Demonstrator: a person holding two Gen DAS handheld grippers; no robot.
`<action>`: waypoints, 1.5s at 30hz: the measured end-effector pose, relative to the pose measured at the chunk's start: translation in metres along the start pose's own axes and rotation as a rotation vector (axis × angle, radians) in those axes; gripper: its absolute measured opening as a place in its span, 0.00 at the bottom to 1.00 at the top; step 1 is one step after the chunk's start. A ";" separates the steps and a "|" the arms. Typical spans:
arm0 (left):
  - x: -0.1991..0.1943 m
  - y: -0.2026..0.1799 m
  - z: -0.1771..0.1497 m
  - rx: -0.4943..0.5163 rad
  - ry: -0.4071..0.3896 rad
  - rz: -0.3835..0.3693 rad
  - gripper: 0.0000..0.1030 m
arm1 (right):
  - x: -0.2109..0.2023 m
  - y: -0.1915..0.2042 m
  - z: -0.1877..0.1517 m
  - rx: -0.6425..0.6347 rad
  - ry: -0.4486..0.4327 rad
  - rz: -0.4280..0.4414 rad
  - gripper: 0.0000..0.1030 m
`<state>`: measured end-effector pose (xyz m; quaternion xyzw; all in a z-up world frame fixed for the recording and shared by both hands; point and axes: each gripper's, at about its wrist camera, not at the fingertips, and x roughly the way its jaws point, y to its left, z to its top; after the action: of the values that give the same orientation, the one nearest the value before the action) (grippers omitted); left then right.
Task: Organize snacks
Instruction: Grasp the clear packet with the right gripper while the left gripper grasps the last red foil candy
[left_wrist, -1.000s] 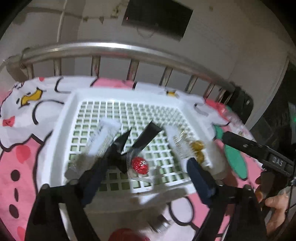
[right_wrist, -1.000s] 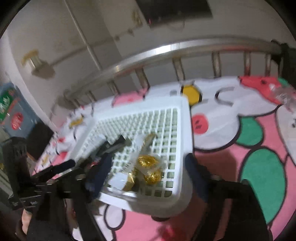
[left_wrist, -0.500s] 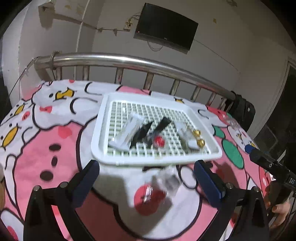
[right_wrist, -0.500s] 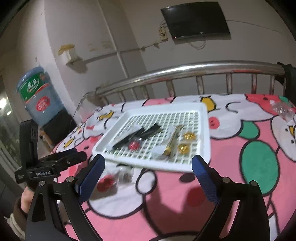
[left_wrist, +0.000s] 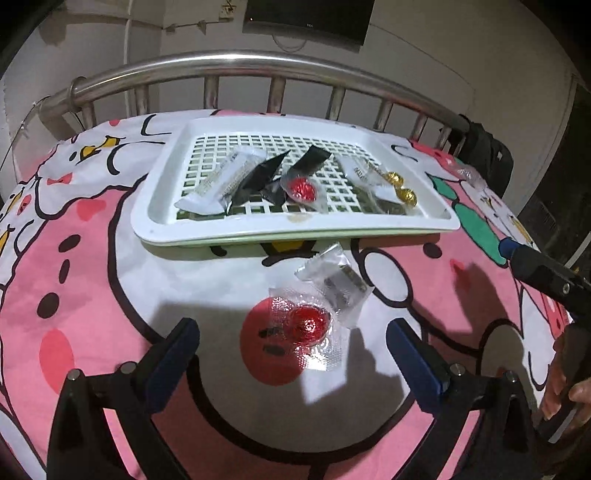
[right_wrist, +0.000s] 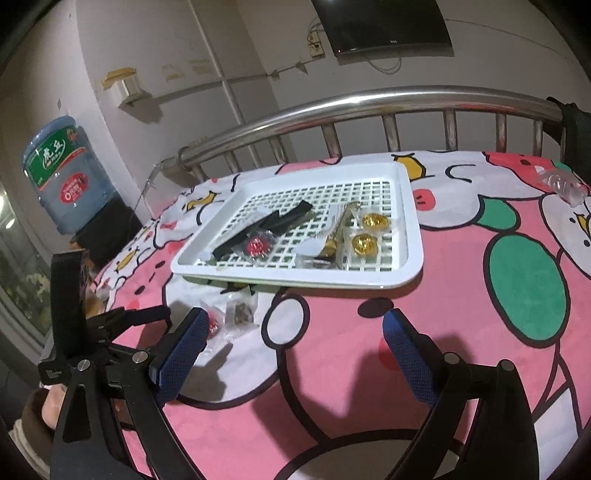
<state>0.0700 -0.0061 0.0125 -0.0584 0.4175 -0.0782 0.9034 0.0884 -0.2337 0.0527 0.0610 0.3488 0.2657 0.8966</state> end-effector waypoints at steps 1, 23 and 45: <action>0.001 0.000 0.000 0.004 0.003 0.001 0.96 | 0.001 0.000 -0.001 -0.001 0.004 -0.002 0.93; 0.000 0.013 -0.003 -0.016 -0.005 -0.028 0.31 | 0.059 0.044 -0.010 -0.137 0.135 -0.031 0.89; -0.011 0.039 -0.001 -0.102 -0.041 -0.022 0.28 | 0.073 0.046 -0.018 -0.129 0.202 -0.034 0.27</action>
<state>0.0656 0.0346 0.0137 -0.1106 0.4016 -0.0653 0.9068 0.1017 -0.1579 0.0098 -0.0297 0.4204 0.2771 0.8635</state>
